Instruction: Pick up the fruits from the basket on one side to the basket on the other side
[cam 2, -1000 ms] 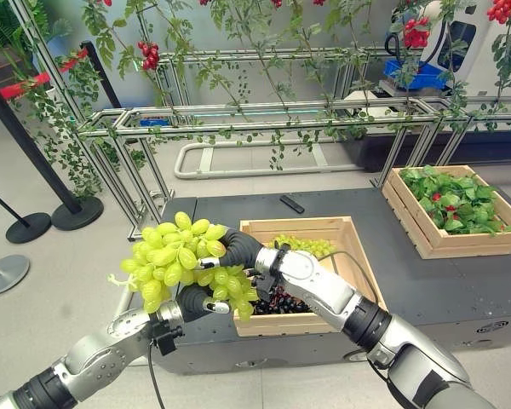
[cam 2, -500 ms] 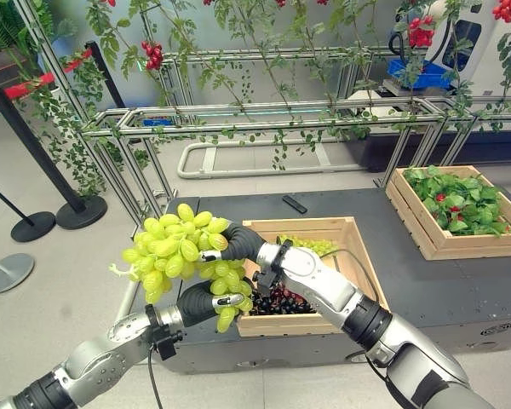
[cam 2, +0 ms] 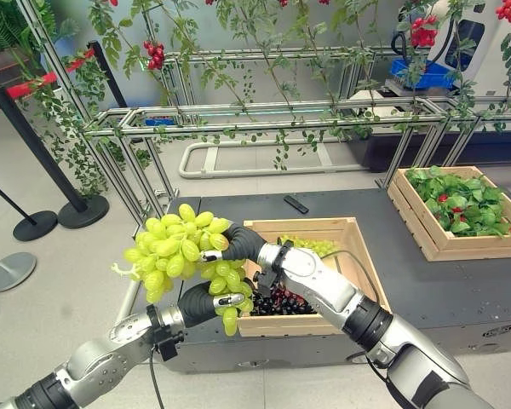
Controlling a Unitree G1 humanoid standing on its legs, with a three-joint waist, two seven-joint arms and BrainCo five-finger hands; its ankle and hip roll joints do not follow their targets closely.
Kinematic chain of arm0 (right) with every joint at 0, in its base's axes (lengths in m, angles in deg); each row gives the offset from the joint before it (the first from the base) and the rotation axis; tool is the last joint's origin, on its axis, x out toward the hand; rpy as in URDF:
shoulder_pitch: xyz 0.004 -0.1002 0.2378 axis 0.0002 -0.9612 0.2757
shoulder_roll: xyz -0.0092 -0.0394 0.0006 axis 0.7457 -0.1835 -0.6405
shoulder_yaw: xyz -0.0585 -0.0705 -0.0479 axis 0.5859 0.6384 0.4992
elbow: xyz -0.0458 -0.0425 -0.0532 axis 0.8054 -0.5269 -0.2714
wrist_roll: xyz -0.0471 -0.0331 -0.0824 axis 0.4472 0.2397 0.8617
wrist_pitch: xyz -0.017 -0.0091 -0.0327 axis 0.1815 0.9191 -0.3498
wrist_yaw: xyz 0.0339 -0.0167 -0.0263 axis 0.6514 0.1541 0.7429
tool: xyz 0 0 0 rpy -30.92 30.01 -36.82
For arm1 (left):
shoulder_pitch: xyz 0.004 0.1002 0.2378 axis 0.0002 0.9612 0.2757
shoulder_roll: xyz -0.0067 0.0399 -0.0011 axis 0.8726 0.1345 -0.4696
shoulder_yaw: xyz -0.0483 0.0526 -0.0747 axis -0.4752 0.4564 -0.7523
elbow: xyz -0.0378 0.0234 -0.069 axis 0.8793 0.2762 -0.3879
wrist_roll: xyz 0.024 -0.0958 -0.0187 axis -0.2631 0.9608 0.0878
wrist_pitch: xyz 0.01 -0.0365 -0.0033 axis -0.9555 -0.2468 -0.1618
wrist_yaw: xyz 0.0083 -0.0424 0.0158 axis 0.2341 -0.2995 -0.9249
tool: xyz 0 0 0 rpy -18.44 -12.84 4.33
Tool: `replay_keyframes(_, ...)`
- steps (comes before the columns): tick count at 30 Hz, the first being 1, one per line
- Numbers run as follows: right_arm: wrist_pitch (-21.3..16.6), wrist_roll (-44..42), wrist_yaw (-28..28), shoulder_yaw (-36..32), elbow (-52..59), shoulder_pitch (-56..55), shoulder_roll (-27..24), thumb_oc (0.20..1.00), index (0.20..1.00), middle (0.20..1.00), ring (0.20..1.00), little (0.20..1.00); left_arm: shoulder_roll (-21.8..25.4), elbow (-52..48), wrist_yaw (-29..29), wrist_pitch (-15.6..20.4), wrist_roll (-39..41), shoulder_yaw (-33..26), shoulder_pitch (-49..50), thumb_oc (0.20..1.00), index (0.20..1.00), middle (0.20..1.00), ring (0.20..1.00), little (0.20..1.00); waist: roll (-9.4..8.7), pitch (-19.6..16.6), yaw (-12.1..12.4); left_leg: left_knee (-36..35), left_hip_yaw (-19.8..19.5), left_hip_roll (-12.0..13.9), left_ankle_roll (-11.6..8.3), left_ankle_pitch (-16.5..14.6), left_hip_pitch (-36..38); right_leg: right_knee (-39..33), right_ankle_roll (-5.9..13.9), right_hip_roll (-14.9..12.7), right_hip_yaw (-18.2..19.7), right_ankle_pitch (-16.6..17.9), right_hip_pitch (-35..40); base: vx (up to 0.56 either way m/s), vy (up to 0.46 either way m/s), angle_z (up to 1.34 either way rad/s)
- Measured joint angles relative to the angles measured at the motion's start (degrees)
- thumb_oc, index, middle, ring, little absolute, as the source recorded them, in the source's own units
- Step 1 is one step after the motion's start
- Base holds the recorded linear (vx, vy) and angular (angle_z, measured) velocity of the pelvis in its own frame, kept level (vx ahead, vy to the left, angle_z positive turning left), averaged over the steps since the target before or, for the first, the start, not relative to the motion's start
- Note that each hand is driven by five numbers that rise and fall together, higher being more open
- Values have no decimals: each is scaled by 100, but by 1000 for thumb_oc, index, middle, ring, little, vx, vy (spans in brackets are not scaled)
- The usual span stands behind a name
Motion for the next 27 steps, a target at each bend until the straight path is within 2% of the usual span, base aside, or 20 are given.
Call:
replay_keyframes(2, 0, 1, 3, -98, 0, -89, 9, 200, 200, 200, 200, 200, -32, 17, 0, 0, -32, -3, 3, 200, 200, 200, 200, 200, 0, 0, 3, 0, 0, -2, 1, -1, 0, -1, 0, -1, 0, 0, 0, 0, 0, 0)
replay_keyframes(3, 0, 1, -7, -143, 0, -138, 4, 793, 793, 793, 793, 793, -57, 34, 0, 0, -33, -11, 6, 200, 200, 200, 200, 200, 0, 0, 7, 0, 0, -2, 1, -1, 0, -4, 0, -1, 0, 0, 2, 0, 0, 0)
replay_keyframes(4, 0, 1, -7, -149, 0, -149, 2, 1000, 1000, 1000, 1000, 1000, -65, 45, 0, 0, -35, -17, 13, 200, 200, 200, 200, 200, 0, 0, 6, 0, 0, -3, 1, -1, 0, -4, 0, -1, 0, 0, 1, 0, 0, 0)
replay_keyframes(8, 0, 0, 49, -150, 5, -152, -77, 1000, 1000, 1000, 1000, 1000, -143, 80, -3, 1, -34, -242, 108, 200, 200, 200, 200, 200, 1, 1, 3, 0, 1, -2, -1, -3, 0, -16, 3, 1, 0, 0, 4, 0, 0, 0)
replay_keyframes(14, -3, 1, 150, -304, 10, -161, -632, 1000, 1000, 1000, 1000, 1000, -224, 90, -2, 12, -31, -845, 477, 200, 200, 200, 200, 200, -2, 2, 11, 0, -5, -11, 0, -20, -1, -56, 25, 2, -3, 5, 23, 0, 0, 0)
replay_keyframes(19, -62, -4, 155, -1117, -114, -638, -1058, 1000, 1000, 1000, 1000, 1000, -280, 89, 70, 13, -21, -1046, 985, 200, 200, 200, 200, 200, -35, 21, 31, 0, -29, -38, -4, -46, 24, -180, 37, 5, -56, 28, 102, 5, -2, 5)
replay_keyframes(27, -148, 300, 63, -1986, -577, -1618, -1125, 1000, 1000, 1000, 1000, 1000, -474, 85, 177, 17, -12, -1595, 1255, 200, 200, 200, 200, 200, -119, 88, 8, -1, -21, -73, -14, -75, 47, -261, 48, 13, -59, 39, 173, 0, 0, 0)
